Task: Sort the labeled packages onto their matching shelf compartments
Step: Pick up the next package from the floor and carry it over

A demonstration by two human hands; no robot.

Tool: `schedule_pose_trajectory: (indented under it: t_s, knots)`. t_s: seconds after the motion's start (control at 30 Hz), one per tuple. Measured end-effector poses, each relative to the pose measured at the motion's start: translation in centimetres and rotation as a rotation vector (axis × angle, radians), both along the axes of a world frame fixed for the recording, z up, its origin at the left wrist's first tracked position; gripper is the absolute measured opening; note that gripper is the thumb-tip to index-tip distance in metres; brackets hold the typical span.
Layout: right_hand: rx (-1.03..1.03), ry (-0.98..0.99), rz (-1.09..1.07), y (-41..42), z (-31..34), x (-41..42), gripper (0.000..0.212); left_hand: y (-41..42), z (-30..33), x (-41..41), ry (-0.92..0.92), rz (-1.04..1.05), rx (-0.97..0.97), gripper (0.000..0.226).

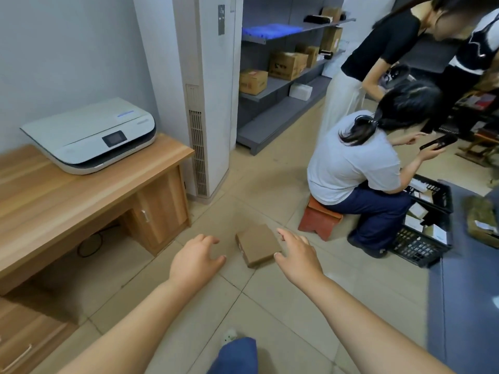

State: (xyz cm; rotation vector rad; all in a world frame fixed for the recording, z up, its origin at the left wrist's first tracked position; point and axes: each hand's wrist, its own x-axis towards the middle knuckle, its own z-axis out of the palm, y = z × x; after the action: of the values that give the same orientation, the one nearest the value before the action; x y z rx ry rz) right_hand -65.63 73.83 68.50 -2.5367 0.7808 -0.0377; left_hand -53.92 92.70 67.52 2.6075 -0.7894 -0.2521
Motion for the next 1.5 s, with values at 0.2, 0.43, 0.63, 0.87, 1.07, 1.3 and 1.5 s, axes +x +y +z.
schedule_pose_trajectory:
  t_s: [0.2,0.43,0.63,0.87,1.07,1.3,1.5]
  knots:
    - [0.067,-0.001,0.001,-8.0,0.1,6.7,0.052,-8.3,-1.9,7.2,0.071,-0.006,-0.004,0.046]
    - [0.078,0.033,-0.003,-16.7,0.3,14.7,0.049,-16.4,-2.3,15.3,0.081,-0.01,-0.018,0.047]
    - [0.09,0.067,0.052,-23.3,-1.2,19.8,0.049,-21.7,-3.5,19.3,0.094,0.036,0.019,0.045]
    - [0.13,0.148,0.222,-32.3,-5.0,25.6,0.05,-28.9,-6.8,21.9,0.17,0.213,0.059,0.043]
    - [0.183,0.226,0.38,-40.8,-8.0,29.2,0.051,-35.8,-8.9,22.2,0.238,0.387,0.083,0.043]
    - [0.216,0.368,0.507,-46.4,-13.6,32.8,0.052,-39.9,-13.5,22.6,0.323,0.564,0.108,0.044]
    - [0.239,0.482,0.563,-46.9,-22.1,35.0,0.052,-41.3,-21.3,24.1,0.417,0.643,0.121,0.046]
